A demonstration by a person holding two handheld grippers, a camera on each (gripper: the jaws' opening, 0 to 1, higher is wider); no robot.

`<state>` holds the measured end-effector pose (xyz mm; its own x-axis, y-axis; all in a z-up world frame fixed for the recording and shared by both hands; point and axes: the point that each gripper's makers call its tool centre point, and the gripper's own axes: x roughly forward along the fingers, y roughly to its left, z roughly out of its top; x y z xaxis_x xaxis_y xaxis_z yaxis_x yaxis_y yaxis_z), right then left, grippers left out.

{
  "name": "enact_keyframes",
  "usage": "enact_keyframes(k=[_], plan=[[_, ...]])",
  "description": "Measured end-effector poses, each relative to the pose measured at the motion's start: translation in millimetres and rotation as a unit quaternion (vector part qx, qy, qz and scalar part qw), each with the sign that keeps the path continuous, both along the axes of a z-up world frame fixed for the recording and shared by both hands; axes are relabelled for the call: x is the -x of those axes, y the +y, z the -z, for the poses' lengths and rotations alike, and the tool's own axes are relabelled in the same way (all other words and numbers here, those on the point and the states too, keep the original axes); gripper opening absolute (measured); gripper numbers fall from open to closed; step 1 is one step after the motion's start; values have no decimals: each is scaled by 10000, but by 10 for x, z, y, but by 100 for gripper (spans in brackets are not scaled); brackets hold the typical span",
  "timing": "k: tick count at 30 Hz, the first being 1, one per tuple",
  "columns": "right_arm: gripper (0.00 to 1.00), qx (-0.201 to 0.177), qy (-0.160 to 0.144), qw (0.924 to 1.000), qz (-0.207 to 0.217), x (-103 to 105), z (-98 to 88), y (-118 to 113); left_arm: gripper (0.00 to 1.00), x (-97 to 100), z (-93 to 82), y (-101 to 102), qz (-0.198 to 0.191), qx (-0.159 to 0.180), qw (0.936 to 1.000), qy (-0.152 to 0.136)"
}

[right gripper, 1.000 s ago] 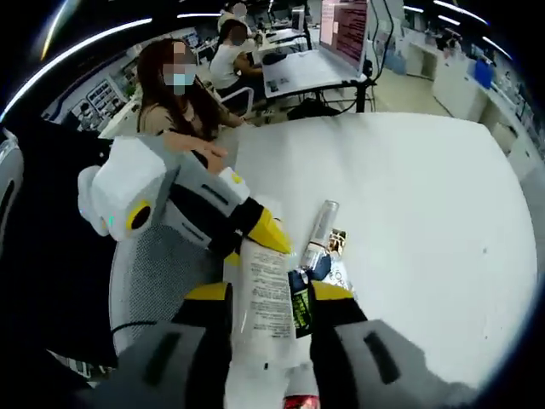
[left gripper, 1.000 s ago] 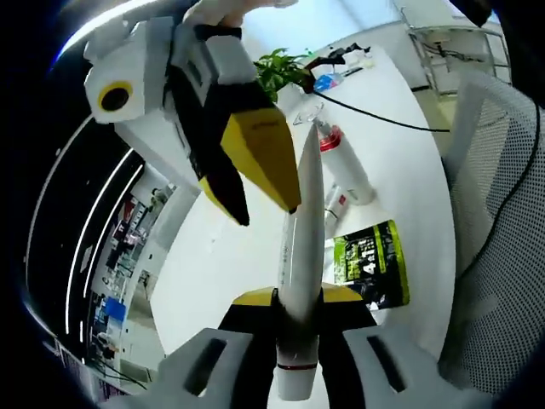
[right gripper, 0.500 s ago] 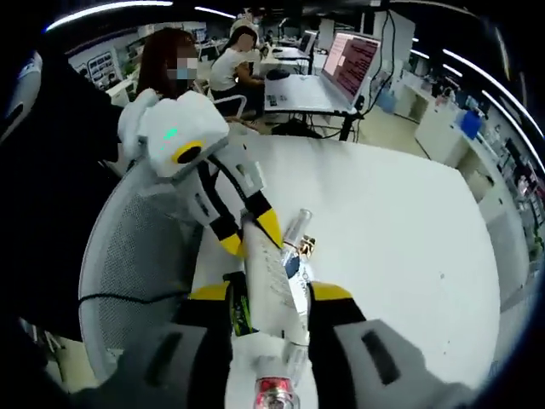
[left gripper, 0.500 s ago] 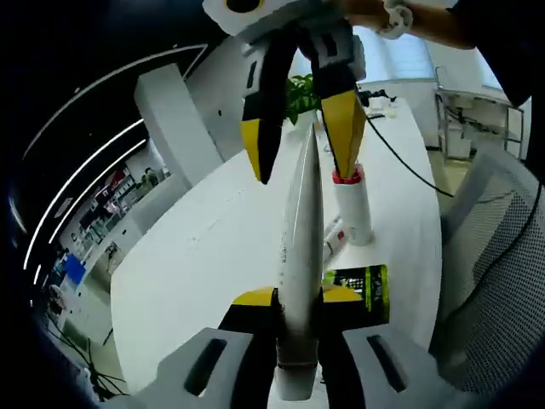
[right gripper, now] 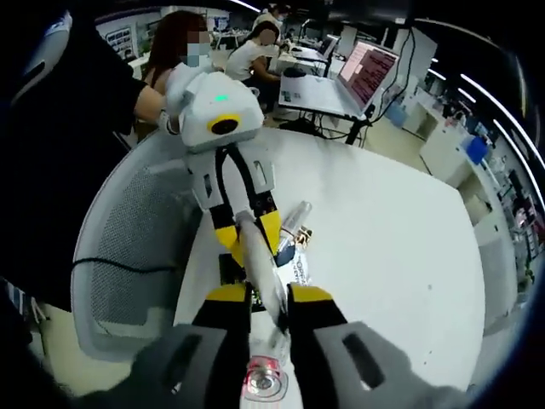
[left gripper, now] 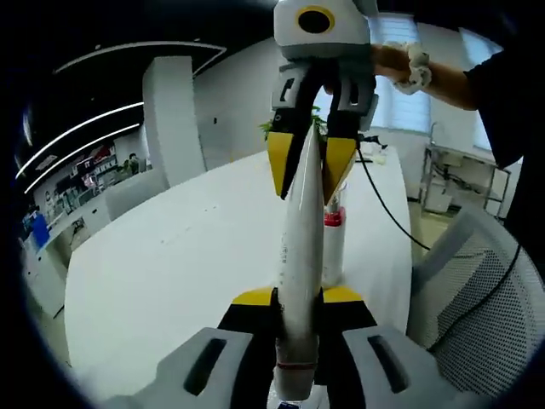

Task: Arrange the skincare products in the storage area until every visible bottle or jar stands upright without overlapping.

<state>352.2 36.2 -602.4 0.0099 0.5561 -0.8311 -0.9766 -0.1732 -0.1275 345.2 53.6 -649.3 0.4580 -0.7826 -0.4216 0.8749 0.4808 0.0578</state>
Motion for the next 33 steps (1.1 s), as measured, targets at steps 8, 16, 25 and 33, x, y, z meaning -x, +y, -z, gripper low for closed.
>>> enact_keyframes(k=[8, 16, 25, 33], plan=[[12, 433, 9, 9990, 80, 78, -47, -172, 13, 69, -14, -225, 161, 150, 9998, 9], [9, 766, -79, 9970, -37, 127, -66, -167, 14, 47, 86, -380, 257, -102, 9996, -33], [7, 1195, 52, 9926, -199, 159, -34, -8, 14, -33, 230, -548, 357, -234, 9990, 101], [7, 1436, 103, 9895, -128, 106, 55, 28, 14, -153, 320, -662, 402, -205, 9988, 184]])
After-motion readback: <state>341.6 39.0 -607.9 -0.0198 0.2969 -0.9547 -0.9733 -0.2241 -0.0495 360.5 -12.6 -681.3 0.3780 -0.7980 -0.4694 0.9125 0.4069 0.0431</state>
